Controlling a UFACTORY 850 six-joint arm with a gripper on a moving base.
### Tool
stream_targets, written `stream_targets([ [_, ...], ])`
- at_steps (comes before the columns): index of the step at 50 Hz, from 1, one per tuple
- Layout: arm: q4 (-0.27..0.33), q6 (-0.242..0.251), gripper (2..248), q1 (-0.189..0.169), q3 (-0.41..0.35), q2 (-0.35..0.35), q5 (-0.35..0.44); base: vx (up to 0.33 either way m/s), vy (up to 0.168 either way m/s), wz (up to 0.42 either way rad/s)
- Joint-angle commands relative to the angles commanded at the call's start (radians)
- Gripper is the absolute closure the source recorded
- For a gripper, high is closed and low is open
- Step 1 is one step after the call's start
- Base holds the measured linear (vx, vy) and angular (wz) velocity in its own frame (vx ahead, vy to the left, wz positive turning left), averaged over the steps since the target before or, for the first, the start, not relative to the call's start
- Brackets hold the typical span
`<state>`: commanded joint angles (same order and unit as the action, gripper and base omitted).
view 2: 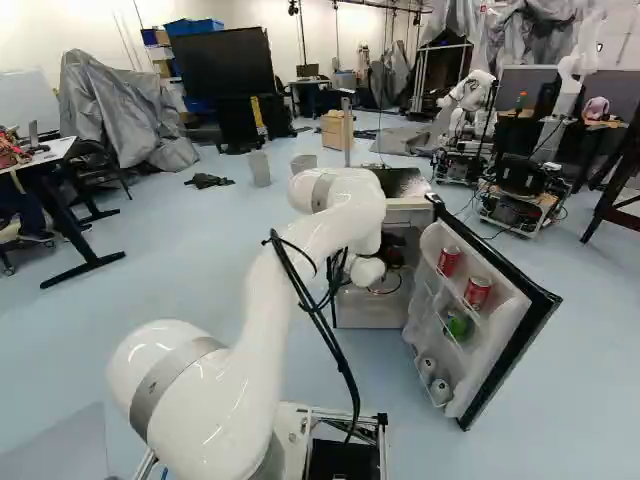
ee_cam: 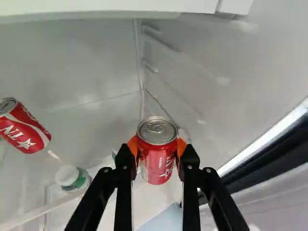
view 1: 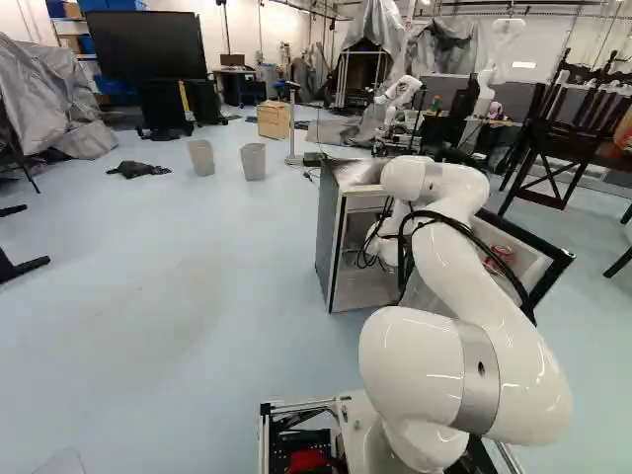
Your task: Grab a drink from the fridge
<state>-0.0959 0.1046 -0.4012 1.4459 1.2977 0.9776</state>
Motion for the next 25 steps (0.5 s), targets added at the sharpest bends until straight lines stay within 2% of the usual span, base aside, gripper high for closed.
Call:
stream_targets([
  [25,0.0,0.0,153,0.009,-0.236,-0.179,0.0,0.0,0.0,0.0],
])
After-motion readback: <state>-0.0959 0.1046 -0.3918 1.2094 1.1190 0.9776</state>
